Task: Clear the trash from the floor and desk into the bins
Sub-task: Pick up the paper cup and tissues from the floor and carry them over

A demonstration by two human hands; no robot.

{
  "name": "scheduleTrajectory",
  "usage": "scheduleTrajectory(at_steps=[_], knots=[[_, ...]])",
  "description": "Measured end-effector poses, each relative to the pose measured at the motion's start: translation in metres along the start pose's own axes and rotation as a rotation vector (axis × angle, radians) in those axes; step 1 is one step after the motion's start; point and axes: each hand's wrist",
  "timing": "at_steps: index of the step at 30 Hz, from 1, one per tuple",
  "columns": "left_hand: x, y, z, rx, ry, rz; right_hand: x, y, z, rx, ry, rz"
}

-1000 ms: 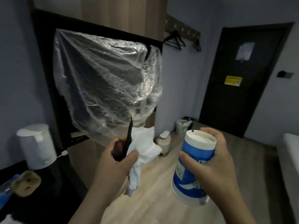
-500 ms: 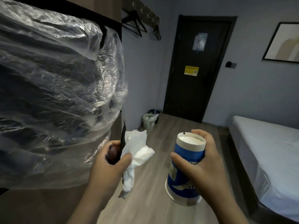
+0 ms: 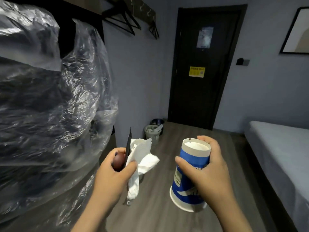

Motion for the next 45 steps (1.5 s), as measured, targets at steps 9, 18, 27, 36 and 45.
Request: scheduleTrajectory(at_steps=[9, 18, 27, 36, 45], knots=[[0.153, -0.04, -0.046, 0.051, 0.064, -0.048, 0.138, -0.059, 0.067, -0.061, -0.041, 0.01], [0.344, -0.071, -0.089, 0.023, 0.083, -0.196, 0.288, -0.156, 0.12, -0.103, -0.102, 0.02], [0.483, -0.115, -0.133, -0.026, 0.151, -0.212, 0.409, -0.207, 0.177, -0.136, -0.162, 0.071], [0.623, -0.204, -0.174, -0.031, 0.153, -0.196, 0.558, -0.218, 0.259, -0.105, -0.15, 0.058], [0.749, -0.299, -0.193, 0.009, 0.155, -0.183, 0.717, -0.216, 0.34, -0.123, -0.175, 0.016]])
Point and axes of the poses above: each hand's wrist, its own x-axis towards the middle knuckle, its own y-axis out of the back of the hand, z = x × y
